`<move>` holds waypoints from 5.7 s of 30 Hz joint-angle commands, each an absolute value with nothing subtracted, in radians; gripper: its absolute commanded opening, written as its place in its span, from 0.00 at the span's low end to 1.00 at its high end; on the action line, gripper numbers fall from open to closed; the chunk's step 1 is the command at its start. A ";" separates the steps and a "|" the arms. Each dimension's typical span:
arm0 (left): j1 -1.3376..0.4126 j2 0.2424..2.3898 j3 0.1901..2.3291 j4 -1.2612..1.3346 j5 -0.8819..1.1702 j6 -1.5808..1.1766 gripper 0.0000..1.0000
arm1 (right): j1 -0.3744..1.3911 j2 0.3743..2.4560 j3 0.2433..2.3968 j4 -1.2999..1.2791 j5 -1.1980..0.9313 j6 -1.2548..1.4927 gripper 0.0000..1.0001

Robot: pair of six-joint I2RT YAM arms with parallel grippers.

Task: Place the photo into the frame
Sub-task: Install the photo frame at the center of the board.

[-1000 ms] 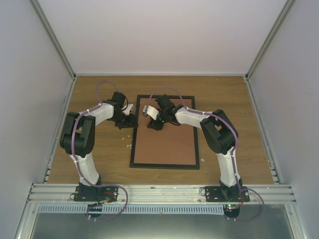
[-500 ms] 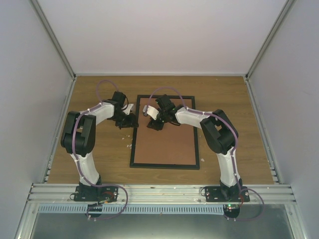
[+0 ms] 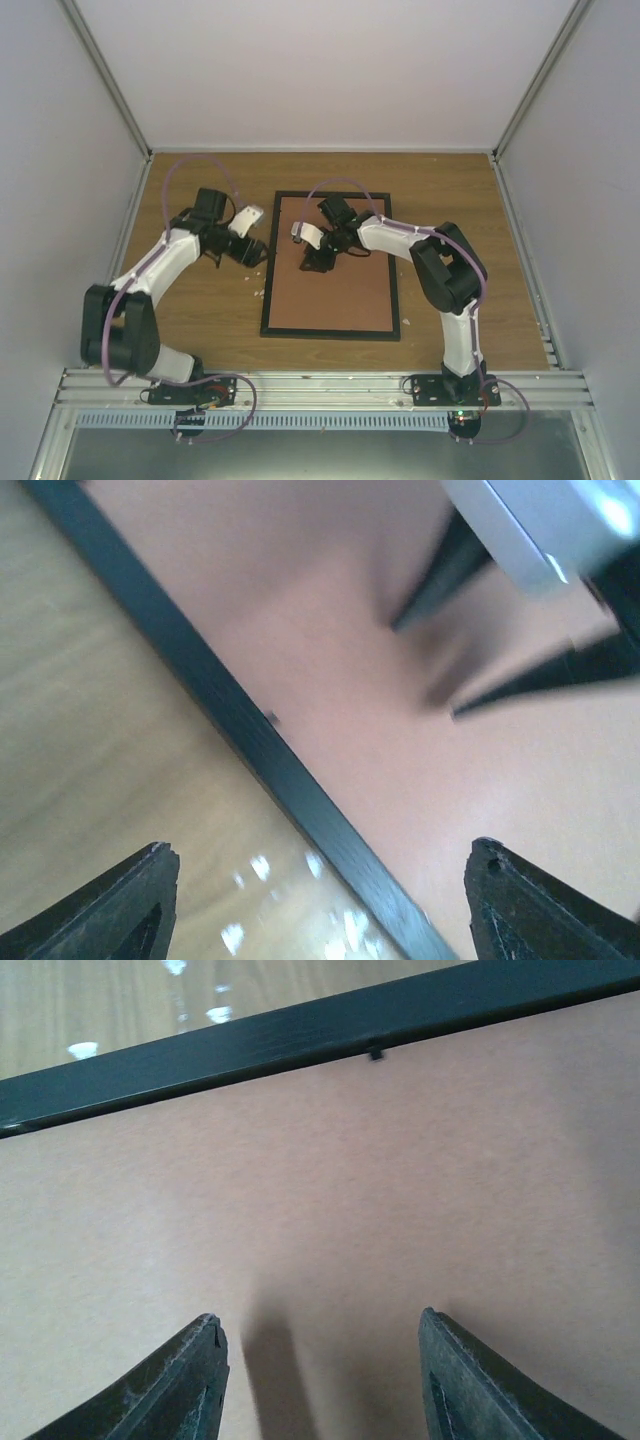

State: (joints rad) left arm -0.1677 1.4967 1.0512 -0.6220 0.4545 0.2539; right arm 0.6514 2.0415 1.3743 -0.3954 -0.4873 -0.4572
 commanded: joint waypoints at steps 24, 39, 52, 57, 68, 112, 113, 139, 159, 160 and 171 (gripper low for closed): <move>-0.302 1.463 0.850 -0.705 0.302 0.473 0.68 | 0.723 1.917 1.217 -0.336 -0.390 -0.477 0.52; -0.249 1.669 0.944 -0.555 0.309 0.384 0.55 | 0.584 2.115 1.380 -0.399 -0.473 -0.399 0.48; -0.132 1.888 1.246 -0.465 0.280 0.271 0.58 | 0.402 2.331 1.621 -0.442 -0.349 -0.237 0.47; -0.131 1.884 1.279 -0.463 0.308 0.284 0.81 | 0.316 2.379 1.704 -0.490 -0.381 -0.186 0.47; -0.047 1.727 1.209 -0.411 0.488 0.055 0.99 | 0.216 2.411 1.753 -0.481 -0.392 -0.108 0.48; -0.273 1.730 1.035 -0.615 0.312 -0.057 0.84 | 0.718 2.074 1.284 -0.290 -0.253 -0.410 0.59; -0.276 1.736 1.037 -0.614 0.309 -0.059 0.84 | 0.717 2.075 1.279 -0.289 -0.248 -0.411 0.59; -0.300 1.832 1.028 -0.597 0.313 -0.074 0.78 | 0.700 2.070 1.241 -0.291 -0.232 -0.400 0.67; -0.303 1.767 0.955 -0.631 0.317 -0.035 0.70 | 0.681 2.081 1.252 -0.297 -0.239 -0.388 0.67; -0.304 1.771 0.957 -0.633 0.320 -0.032 0.69 | 0.681 2.080 1.253 -0.297 -0.239 -0.388 0.67; -0.350 1.825 0.963 -0.641 0.353 -0.026 0.66 | 0.662 2.078 1.256 -0.302 -0.252 -0.379 0.67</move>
State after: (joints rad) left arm -0.3038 1.7496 1.0096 -0.5232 0.3470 -0.0517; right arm 0.6868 2.0159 1.2846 -0.2291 -0.3340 -0.3771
